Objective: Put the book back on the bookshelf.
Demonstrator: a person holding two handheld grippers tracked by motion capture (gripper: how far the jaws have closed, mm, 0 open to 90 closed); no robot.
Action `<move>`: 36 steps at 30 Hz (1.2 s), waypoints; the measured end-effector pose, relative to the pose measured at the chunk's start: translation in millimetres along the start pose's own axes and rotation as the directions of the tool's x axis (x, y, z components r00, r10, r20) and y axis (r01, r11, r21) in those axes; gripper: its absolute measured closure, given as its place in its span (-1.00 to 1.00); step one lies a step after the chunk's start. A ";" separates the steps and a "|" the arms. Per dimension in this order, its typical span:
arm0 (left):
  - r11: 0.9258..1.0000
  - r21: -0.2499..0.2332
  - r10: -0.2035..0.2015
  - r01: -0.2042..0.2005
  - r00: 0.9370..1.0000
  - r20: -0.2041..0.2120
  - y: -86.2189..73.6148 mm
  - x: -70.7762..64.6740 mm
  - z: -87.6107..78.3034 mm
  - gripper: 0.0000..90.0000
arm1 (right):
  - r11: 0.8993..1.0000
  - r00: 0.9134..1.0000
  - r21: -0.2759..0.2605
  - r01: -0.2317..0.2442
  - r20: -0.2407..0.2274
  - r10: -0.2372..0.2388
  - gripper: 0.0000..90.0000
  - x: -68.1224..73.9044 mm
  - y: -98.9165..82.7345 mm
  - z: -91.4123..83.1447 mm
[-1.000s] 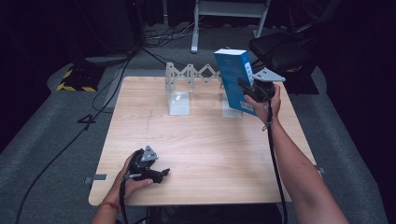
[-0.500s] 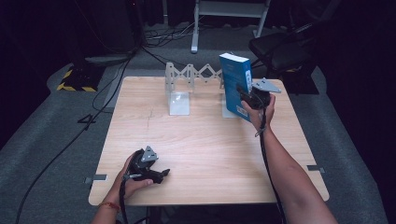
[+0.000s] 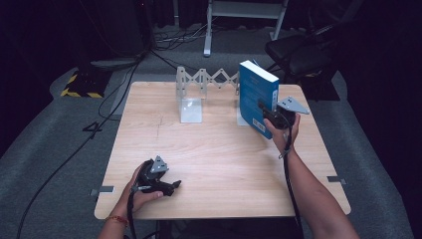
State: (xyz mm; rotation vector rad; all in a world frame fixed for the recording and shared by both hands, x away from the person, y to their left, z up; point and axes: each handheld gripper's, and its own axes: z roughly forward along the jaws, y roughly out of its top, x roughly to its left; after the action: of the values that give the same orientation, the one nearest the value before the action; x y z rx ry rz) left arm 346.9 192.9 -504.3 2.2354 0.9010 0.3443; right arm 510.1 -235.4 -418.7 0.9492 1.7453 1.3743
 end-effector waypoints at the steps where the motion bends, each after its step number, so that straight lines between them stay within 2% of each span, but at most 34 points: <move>1: 1.000 0.000 -0.002 0.002 1.000 0.001 0.0 -0.1 0.0 -0.68 | 1.000 1.000 0.001 -0.006 -0.006 0.006 0.36 -0.6 -2.4 -2.8; 3: 1.000 0.000 -0.003 0.003 1.000 0.002 0.0 -0.2 0.1 -0.68 | 1.000 1.000 0.009 0.001 -0.027 -0.001 0.35 -3.3 -8.1 -8.2; 6: 1.000 0.000 -0.003 0.003 1.000 0.002 0.1 -0.2 0.1 -0.68 | 1.000 0.999 0.013 -0.017 -0.041 0.018 0.35 -7.4 -15.6 -13.8; 10: 1.000 0.001 -0.003 0.003 1.000 0.002 0.1 -0.2 0.1 -0.68 | 1.000 0.999 0.006 -0.020 -0.041 0.020 0.34 -10.5 -25.3 -22.7; 15: 1.000 0.000 -0.003 0.003 1.000 0.002 0.0 -0.2 0.1 -0.68 | 1.000 1.000 0.019 -0.013 -0.020 0.014 0.33 -12.9 -28.4 -28.2; 21: 1.000 0.000 -0.004 0.004 1.000 0.001 0.1 -0.5 0.3 -0.68 | 0.999 1.000 0.032 0.000 -0.028 0.001 0.30 -12.9 -29.0 -29.7; 25: 1.000 0.001 0.001 -0.001 1.000 -0.004 0.2 -0.4 0.0 -0.68 | 0.998 0.999 0.057 -0.006 -0.038 0.008 0.25 -15.6 -32.0 -31.5; 28: 1.000 0.001 -0.002 0.002 1.000 -0.003 0.1 -0.5 0.1 -0.68 | 0.995 0.997 0.096 -0.006 -0.079 0.014 0.20 -21.7 -42.0 -37.0; 30: 1.000 0.001 0.000 0.000 1.000 -0.004 0.2 -0.4 0.0 -0.68 | 0.995 0.995 0.096 -0.013 -0.100 0.022 0.32 -23.2 -46.1 -40.8; 32: 1.000 0.000 -0.003 0.003 1.000 -0.002 0.1 -0.5 0.2 -0.68 | 0.995 0.995 0.103 0.001 -0.096 0.008 0.33 -20.4 -45.7 -41.1; 36: 1.000 -0.001 -0.004 0.004 1.000 -0.001 0.2 -0.6 0.4 -0.68 | 0.995 0.996 0.098 -0.015 -0.081 0.023 0.36 -17.3 -45.7 -38.6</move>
State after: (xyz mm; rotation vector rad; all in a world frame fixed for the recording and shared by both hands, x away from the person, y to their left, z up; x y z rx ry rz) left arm 346.7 192.2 -504.5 2.2322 0.9057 0.3442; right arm 479.3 -275.7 -454.9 0.9757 1.8840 1.3680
